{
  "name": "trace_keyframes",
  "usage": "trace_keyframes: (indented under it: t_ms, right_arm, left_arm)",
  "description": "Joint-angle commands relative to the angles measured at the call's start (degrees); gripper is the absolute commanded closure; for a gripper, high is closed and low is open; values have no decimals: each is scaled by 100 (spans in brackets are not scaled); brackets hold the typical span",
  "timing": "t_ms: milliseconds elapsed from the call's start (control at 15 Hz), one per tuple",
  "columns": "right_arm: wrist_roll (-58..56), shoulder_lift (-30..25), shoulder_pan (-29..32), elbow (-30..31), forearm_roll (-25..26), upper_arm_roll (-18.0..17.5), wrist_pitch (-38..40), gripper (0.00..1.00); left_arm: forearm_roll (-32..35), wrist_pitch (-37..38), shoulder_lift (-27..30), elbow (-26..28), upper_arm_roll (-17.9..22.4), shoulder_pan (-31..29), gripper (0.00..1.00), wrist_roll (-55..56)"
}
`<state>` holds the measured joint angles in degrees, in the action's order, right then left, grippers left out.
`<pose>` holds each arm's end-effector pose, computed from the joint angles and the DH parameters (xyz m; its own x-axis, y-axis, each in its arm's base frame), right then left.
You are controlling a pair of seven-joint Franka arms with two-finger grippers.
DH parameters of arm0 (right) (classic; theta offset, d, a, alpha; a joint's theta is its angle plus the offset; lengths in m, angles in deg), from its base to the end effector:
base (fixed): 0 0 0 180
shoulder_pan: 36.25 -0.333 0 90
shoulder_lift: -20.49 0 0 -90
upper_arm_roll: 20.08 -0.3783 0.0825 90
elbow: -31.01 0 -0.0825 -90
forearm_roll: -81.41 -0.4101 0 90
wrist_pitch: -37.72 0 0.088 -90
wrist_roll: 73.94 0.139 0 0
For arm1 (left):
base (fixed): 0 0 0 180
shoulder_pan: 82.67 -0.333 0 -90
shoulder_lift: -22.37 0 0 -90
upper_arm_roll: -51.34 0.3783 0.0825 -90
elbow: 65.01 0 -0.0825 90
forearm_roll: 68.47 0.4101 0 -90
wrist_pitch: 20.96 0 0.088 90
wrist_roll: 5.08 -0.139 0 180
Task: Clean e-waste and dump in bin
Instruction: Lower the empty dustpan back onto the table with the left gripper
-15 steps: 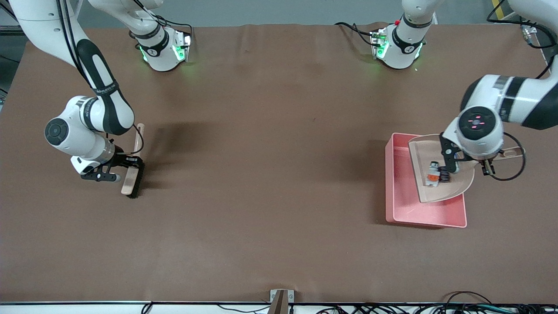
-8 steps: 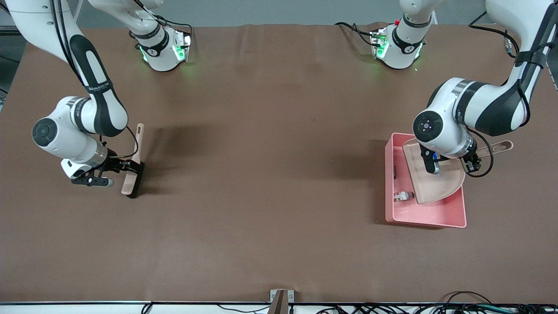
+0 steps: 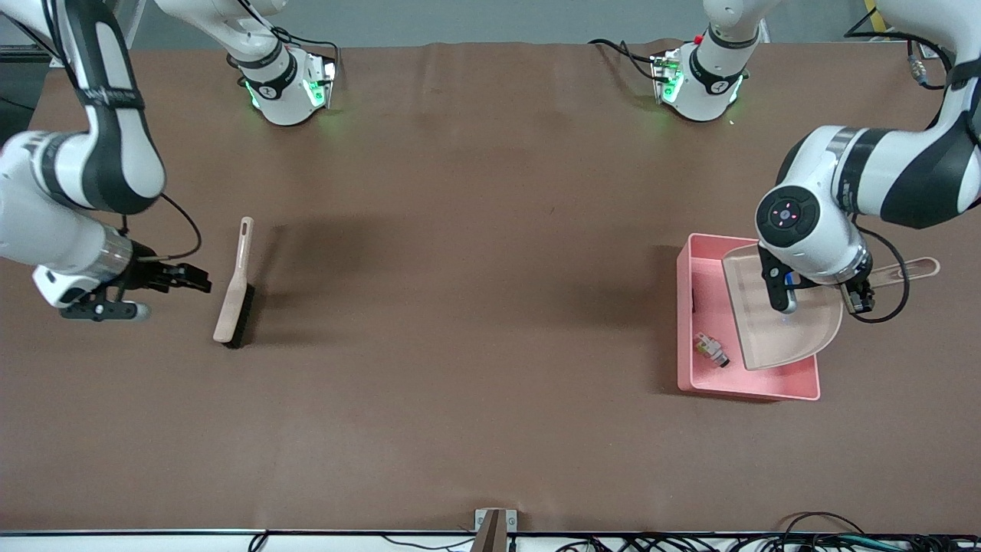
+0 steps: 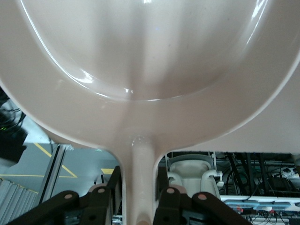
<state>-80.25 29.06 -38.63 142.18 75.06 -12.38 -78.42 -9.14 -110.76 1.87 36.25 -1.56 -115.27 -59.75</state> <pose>0.6127 -0.0448 0.4198 0.9980 -0.0315 -0.0541 -0.0359 -0.9959 -0.0827 0.6415 -0.0462 0.4524 0.0266 -0.6868 -0.7264 -0.9994 -0.0029 -0.0338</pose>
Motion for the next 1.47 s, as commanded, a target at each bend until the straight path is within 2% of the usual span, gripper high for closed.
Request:
trace_keyframes:
  t_ms: [0,133,333,533,933,1133,1400]
  right_arm:
    - [33,-303,88,-471,134,64,871,4]
    - [42,-453,97,-867,134,82,1505,0]
    - [33,-664,105,-1096,335,65,1778,0]
    - [95,-638,97,-1815,486,55,2419,0]
    - [928,-655,105,-2318,486,56,2456,0]
    - [869,-655,97,-2415,486,38,2596,0]
    - [877,-638,97,-2407,442,47,2562,0]
  left_arm:
    - [-411,419,-34,-536,-62,359,100,-167]
    - [-773,419,-260,-817,-54,867,100,60]
    - [-931,358,-953,-940,-53,1430,99,894]
    - [-1002,-97,-1553,-1222,-53,1827,99,1204]
    - [-1108,-1152,-1940,-1196,-45,2047,98,1406]
    - [-985,-1504,-2256,-1205,-1,2266,98,1889]
    - [-862,-2049,-2433,-1170,297,2583,98,2180]
